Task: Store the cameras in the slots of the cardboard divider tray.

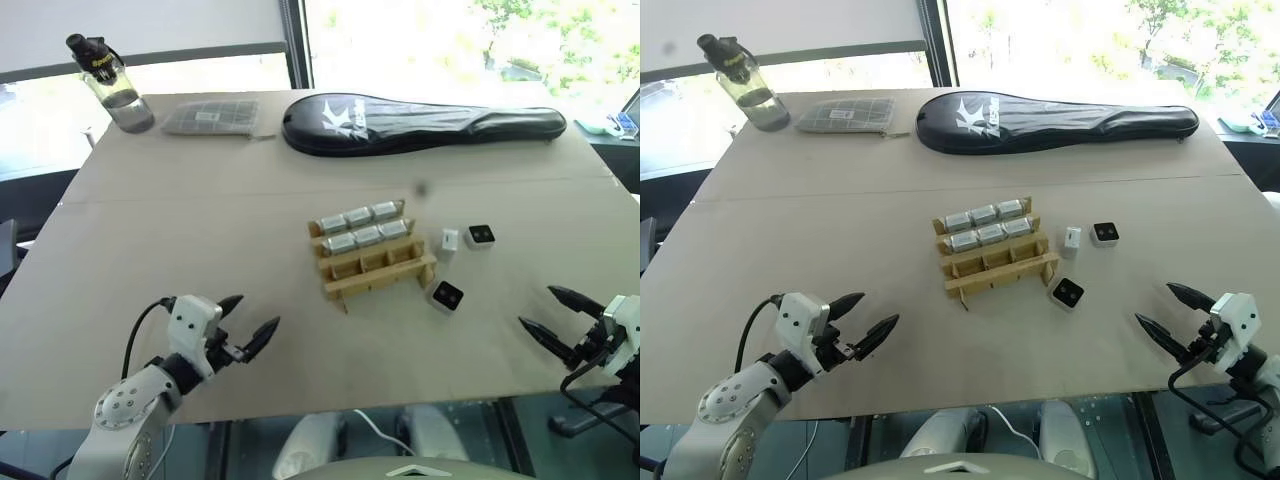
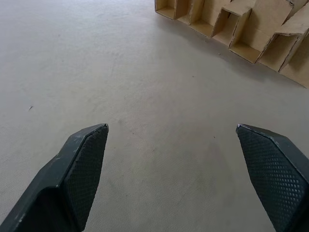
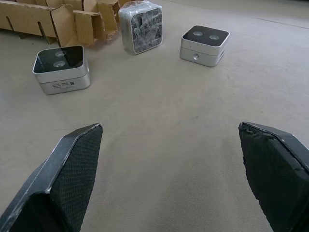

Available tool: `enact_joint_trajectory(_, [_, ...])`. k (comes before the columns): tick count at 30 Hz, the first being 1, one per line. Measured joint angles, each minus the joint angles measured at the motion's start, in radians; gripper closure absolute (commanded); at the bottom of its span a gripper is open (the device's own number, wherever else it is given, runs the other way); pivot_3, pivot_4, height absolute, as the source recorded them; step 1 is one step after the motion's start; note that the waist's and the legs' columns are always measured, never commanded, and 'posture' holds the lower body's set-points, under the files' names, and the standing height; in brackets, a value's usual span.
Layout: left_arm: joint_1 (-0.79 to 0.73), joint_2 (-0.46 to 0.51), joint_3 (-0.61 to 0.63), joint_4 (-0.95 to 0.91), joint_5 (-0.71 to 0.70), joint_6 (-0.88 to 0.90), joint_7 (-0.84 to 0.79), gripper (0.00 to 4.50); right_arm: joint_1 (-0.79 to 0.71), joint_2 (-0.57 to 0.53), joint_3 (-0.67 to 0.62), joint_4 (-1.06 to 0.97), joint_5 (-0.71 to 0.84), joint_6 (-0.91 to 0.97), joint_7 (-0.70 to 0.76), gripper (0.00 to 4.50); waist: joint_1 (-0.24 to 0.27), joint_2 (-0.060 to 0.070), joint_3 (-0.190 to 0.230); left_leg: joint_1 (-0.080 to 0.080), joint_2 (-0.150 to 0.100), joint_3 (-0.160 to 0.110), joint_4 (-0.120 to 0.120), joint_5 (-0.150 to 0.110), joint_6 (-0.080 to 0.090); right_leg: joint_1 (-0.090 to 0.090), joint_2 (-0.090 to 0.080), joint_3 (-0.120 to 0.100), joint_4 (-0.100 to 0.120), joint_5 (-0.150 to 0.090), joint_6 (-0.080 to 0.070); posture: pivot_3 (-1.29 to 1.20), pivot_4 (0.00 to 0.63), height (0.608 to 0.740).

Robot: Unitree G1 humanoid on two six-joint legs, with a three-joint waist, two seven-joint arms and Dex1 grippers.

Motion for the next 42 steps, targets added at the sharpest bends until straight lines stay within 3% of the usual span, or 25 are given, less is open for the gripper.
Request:
enact_joint_trajectory(26, [-0.015,0.003,0.0,0.006,-0.028,-0.016,-0.049,0.08,0.011,0.02,0.012,-0.031,-0.026,0.012,-0.034,0.0,0.0,0.0,0.0,0.0,0.0,0.0,0.0,0.0,0.0,0.0,0.0,0.0,0.001,0.0,0.0,0.0,0.15,0.74])
enact_joint_trajectory(35, [-0.007,0.162,0.031,-0.043,-0.275,-0.012,-0.398,0.08,-0.015,0.027,0.211,-0.229,-0.08,0.209,-0.093,0.0,-0.001,0.001,0.001,0.0,0.0,0.0,0.0,0.0,0.0,0.0,0.0,-0.001,0.001,0.0,0.0,0.0,0.15,0.74])
enact_joint_trajectory(42, [-0.012,0.304,0.042,-0.078,-0.295,-0.042,-0.582,0.08,-0.109,0.073,0.287,-0.22,-0.172,0.215,-0.176,0.0,-0.005,0.0,0.001,0.001,0.0,0.0,0.001,0.0,0.0,-0.001,0.001,-0.001,0.001,0.0,0.0,0.0,0.15,0.74])
